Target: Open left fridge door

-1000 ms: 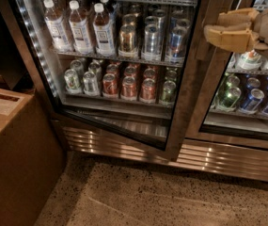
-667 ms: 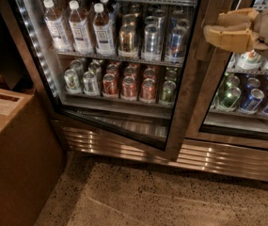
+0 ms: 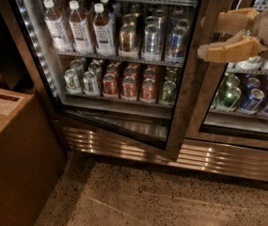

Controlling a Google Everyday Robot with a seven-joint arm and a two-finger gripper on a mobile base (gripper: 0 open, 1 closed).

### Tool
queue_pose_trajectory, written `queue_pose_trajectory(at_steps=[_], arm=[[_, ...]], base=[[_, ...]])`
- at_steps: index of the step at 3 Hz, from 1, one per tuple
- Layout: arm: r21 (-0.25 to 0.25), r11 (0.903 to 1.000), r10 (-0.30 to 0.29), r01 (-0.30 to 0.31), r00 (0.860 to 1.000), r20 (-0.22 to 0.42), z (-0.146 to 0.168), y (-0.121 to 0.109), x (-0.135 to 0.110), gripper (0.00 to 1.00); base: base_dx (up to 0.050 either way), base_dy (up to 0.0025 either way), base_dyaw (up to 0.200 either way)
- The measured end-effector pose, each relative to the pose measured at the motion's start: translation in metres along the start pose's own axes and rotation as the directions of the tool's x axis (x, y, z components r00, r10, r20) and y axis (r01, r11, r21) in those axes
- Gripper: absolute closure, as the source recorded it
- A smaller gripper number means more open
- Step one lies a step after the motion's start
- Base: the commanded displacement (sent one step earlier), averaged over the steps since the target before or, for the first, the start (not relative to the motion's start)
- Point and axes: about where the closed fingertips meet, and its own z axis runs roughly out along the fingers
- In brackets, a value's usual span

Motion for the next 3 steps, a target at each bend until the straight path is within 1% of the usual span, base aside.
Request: queue_pose_trajectory(at_steps=[1,2,3], arm=[[0.0,1.0,0.0,0.0,1.0,0.0,0.0,0.0,0.0,0.0],[0.003,1.0,0.002,-0.002,1.0,0.001,0.0,0.0,0.0,0.0],[0.078,0.9964,0.032,-0.032,0.999,0.002,-0.017,-0.012,0.006,0.0]], base=[[0.0,0.0,0.0],[0.0,0.0,0.0],[0.0,0.0,0.0]])
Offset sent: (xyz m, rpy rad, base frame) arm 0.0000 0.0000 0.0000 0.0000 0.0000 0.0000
